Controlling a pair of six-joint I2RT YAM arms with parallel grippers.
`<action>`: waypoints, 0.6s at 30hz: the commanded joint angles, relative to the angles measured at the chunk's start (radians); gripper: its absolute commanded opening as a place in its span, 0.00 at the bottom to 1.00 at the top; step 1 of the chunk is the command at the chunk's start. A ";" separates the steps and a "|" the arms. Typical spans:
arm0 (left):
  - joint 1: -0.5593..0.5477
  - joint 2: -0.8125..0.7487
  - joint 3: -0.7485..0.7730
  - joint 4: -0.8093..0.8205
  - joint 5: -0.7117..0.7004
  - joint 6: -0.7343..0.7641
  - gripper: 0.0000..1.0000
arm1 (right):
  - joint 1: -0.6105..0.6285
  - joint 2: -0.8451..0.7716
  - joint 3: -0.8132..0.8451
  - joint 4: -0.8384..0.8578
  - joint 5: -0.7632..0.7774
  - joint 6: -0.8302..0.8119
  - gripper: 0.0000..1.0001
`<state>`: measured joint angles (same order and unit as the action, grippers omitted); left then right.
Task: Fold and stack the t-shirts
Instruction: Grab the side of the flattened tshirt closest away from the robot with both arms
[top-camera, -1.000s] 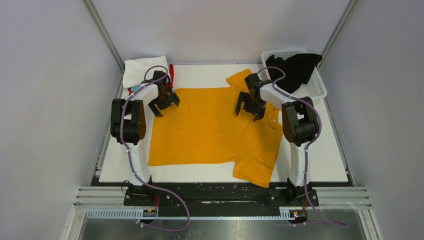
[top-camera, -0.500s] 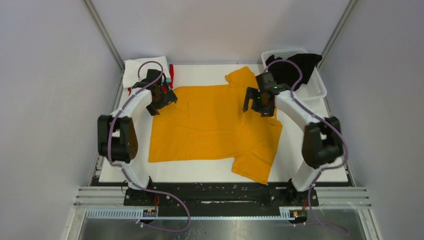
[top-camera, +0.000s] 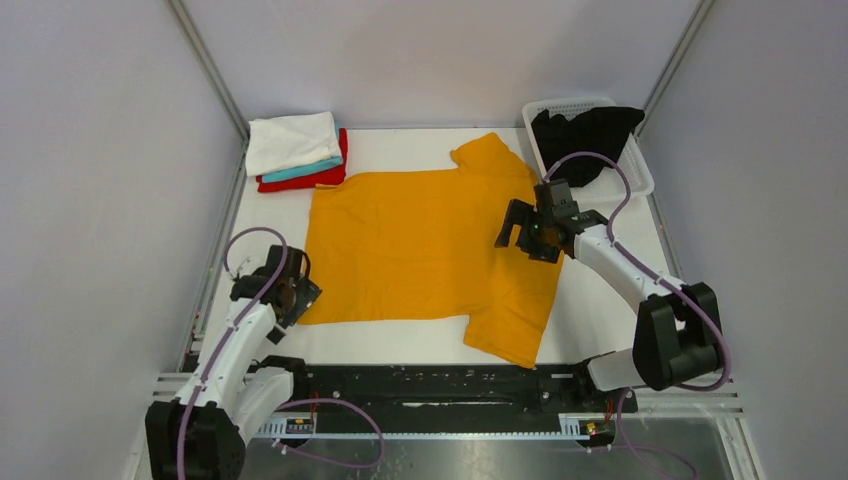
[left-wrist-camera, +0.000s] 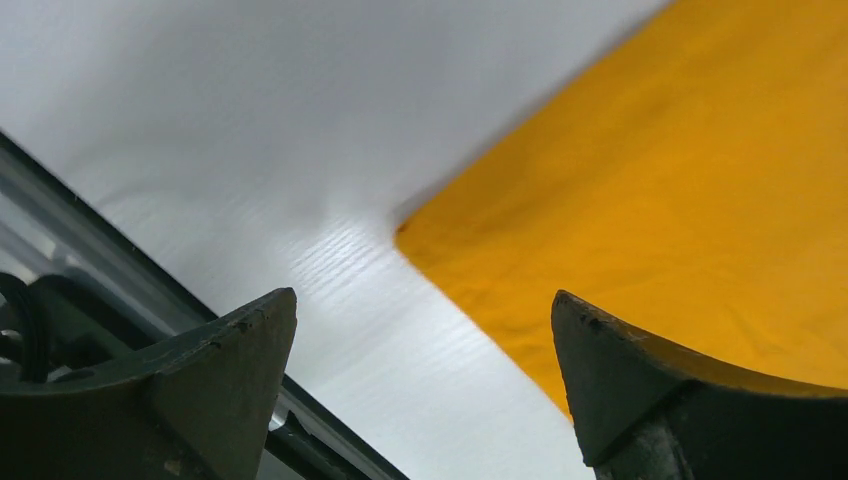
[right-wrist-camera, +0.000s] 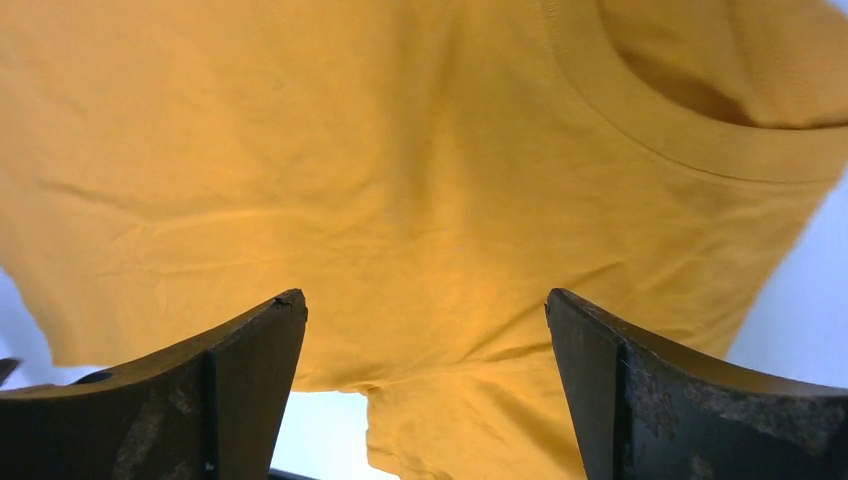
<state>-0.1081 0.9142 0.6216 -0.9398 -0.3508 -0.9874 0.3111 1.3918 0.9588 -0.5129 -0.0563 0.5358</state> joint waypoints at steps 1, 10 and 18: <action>0.034 -0.041 -0.086 0.017 0.001 -0.124 0.98 | -0.009 0.046 0.014 0.073 -0.142 0.015 0.98; 0.039 0.150 -0.086 0.135 0.036 -0.171 0.67 | -0.017 -0.010 -0.014 0.075 -0.062 0.011 0.98; 0.040 0.214 -0.116 0.177 0.051 -0.206 0.50 | -0.026 -0.051 -0.020 0.042 0.024 -0.013 0.98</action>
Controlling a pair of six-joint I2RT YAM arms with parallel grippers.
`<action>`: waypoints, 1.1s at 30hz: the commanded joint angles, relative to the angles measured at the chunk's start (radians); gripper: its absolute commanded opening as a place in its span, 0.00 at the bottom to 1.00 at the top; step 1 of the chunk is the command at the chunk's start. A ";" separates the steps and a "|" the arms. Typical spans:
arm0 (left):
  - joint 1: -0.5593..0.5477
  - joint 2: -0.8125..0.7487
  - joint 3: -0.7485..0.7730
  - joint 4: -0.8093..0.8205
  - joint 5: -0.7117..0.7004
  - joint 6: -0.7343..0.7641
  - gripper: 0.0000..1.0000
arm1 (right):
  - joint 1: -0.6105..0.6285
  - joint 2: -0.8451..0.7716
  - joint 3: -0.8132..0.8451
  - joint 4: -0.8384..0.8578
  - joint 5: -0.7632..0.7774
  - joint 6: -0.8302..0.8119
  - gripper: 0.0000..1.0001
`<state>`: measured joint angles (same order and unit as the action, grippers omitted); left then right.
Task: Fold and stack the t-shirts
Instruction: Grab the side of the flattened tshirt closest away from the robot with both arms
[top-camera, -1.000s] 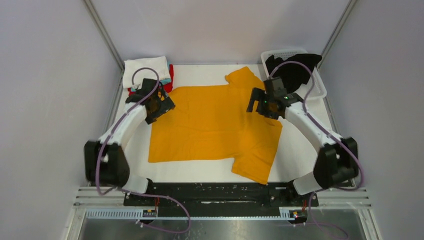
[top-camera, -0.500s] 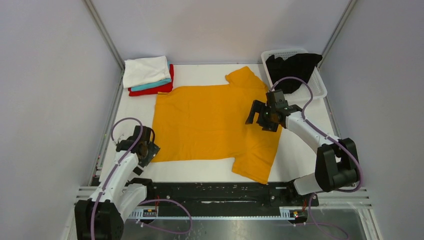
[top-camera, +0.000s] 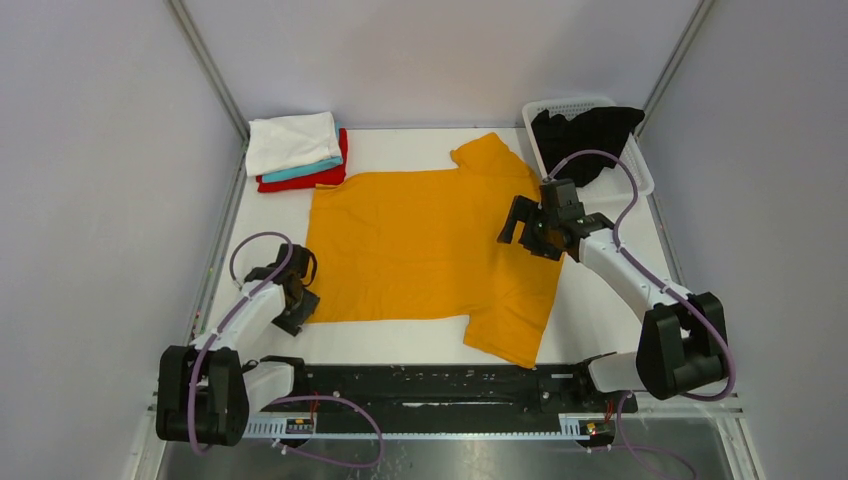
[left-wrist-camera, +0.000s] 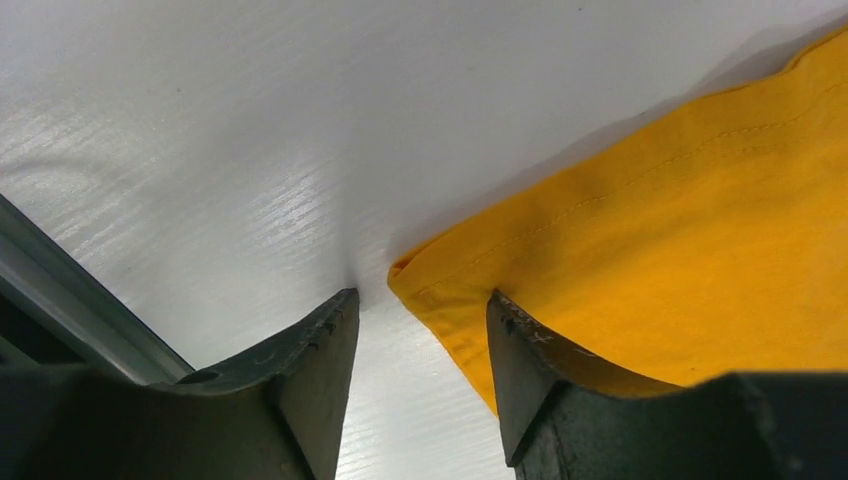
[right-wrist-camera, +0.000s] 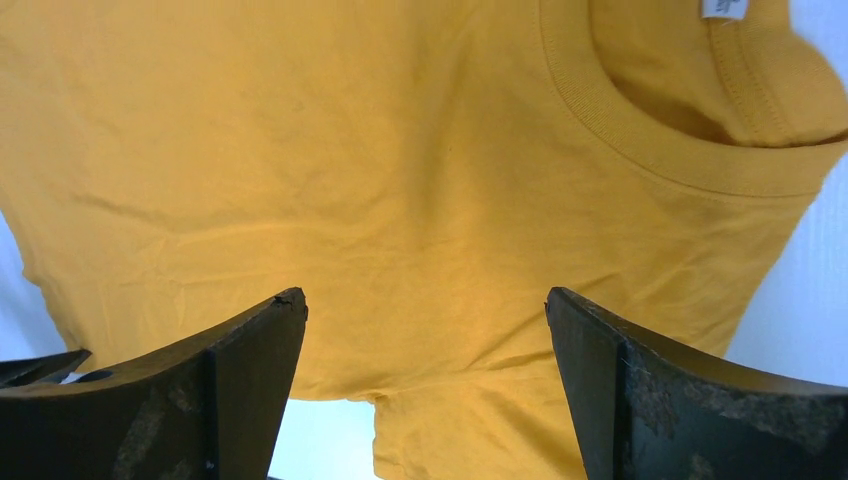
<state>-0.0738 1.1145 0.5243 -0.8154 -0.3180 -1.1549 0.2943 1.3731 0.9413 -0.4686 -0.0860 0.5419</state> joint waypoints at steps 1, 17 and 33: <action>0.005 0.016 -0.025 0.064 0.016 -0.043 0.49 | -0.010 -0.033 -0.002 -0.002 0.049 -0.019 0.98; 0.008 0.025 -0.009 0.187 -0.001 0.051 0.00 | 0.056 -0.214 -0.049 -0.212 0.111 -0.041 0.99; 0.008 -0.080 -0.035 0.210 0.019 0.152 0.00 | 0.650 -0.308 -0.331 -0.489 0.166 0.322 0.86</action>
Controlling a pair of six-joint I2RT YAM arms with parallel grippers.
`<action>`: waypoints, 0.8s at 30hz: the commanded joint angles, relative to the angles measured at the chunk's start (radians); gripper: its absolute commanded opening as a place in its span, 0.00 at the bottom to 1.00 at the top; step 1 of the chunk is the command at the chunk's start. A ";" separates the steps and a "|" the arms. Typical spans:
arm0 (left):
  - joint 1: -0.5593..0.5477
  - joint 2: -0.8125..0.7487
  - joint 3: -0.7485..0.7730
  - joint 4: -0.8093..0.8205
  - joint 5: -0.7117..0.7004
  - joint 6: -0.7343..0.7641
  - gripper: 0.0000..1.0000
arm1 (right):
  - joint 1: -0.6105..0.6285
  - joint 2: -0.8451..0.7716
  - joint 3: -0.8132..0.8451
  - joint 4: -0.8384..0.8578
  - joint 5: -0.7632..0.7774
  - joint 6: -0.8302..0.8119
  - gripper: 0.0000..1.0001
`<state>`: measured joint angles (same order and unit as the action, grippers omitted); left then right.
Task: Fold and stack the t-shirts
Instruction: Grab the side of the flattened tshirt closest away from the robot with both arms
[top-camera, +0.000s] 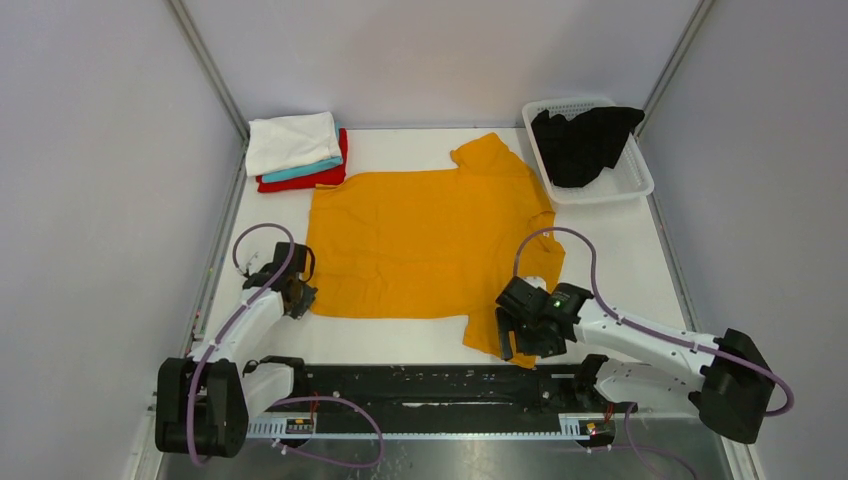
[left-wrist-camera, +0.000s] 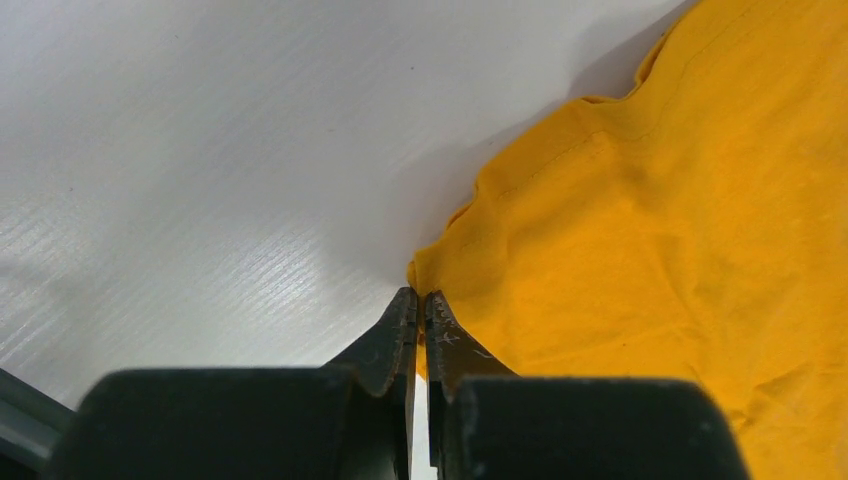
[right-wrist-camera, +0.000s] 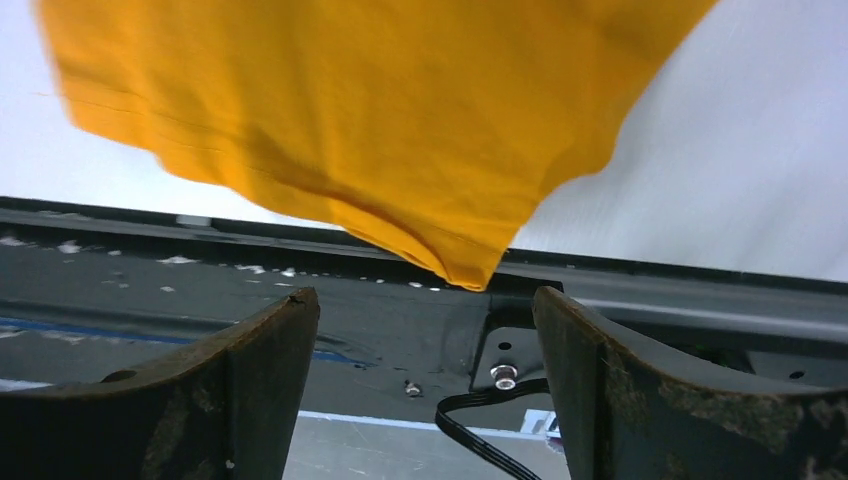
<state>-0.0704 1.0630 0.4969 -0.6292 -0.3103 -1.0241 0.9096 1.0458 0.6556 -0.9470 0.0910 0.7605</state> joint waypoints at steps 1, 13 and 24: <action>0.004 -0.031 -0.008 0.023 0.010 0.022 0.00 | 0.035 0.035 -0.053 0.012 -0.014 0.104 0.85; 0.004 -0.071 0.002 -0.027 -0.040 0.015 0.00 | 0.035 0.267 -0.059 0.170 0.026 0.104 0.58; 0.004 -0.144 0.006 -0.140 -0.077 -0.031 0.00 | 0.053 0.151 -0.089 0.070 -0.061 0.120 0.00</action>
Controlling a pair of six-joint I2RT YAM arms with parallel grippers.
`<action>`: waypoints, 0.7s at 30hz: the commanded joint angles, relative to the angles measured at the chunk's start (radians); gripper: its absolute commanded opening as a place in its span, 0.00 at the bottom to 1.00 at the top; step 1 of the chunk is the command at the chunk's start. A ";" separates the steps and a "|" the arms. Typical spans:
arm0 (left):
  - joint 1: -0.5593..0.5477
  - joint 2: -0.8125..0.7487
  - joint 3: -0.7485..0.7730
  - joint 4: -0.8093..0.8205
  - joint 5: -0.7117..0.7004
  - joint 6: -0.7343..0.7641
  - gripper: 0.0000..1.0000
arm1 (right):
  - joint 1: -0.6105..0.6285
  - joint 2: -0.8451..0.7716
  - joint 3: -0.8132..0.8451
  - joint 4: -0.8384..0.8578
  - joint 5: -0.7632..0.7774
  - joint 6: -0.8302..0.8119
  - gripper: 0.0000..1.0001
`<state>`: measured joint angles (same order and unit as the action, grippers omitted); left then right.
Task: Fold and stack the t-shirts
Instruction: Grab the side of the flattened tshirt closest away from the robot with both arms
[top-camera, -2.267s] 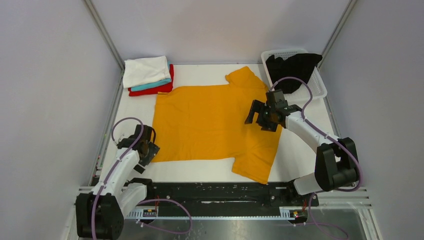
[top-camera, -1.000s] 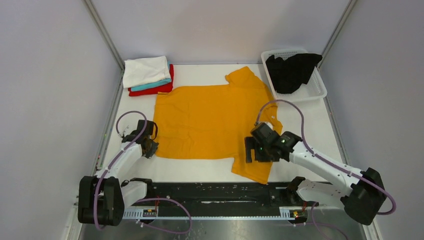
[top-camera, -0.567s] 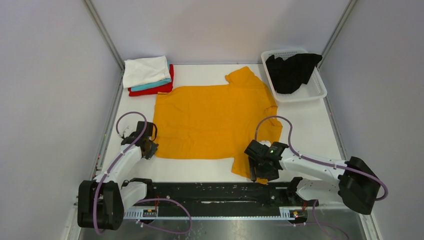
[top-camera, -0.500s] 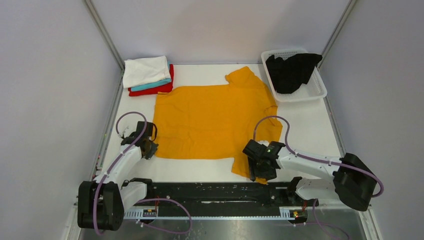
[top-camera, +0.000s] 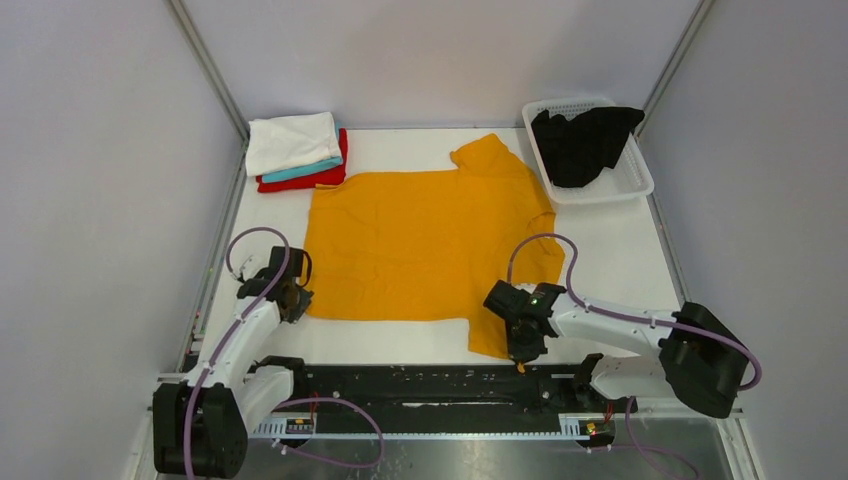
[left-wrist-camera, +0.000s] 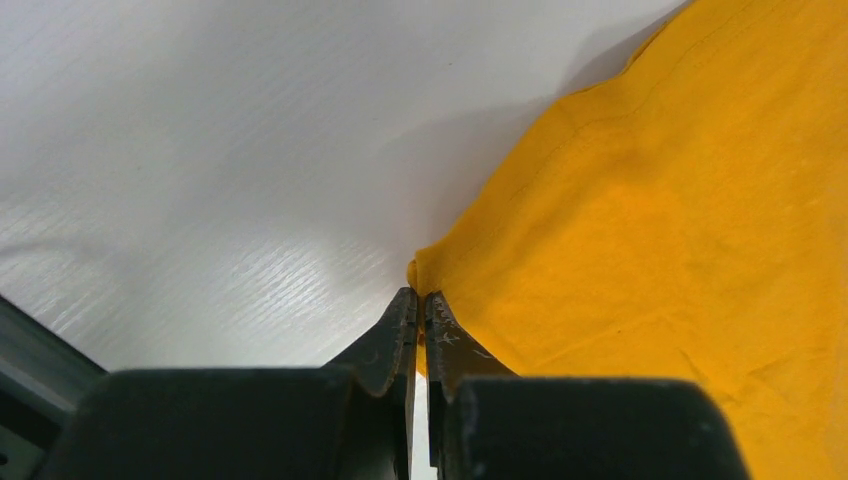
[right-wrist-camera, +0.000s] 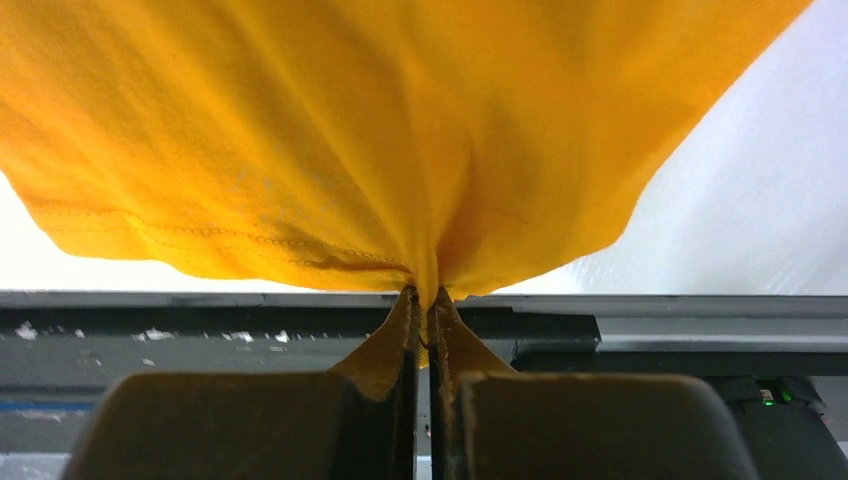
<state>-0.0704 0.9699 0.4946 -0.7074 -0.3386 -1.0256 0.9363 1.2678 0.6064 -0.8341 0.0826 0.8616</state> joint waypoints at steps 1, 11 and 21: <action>0.006 -0.064 0.010 -0.090 -0.056 -0.039 0.00 | 0.037 -0.104 -0.041 -0.076 -0.060 0.024 0.00; 0.010 -0.234 -0.020 -0.204 -0.017 -0.080 0.00 | 0.084 -0.260 -0.037 -0.212 -0.075 0.044 0.00; 0.009 -0.096 0.107 -0.026 0.083 -0.033 0.00 | -0.022 -0.174 0.209 -0.182 0.083 -0.107 0.00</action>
<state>-0.0639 0.8051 0.4992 -0.8341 -0.2943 -1.0763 0.9833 1.0626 0.6865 -1.0195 0.0681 0.8471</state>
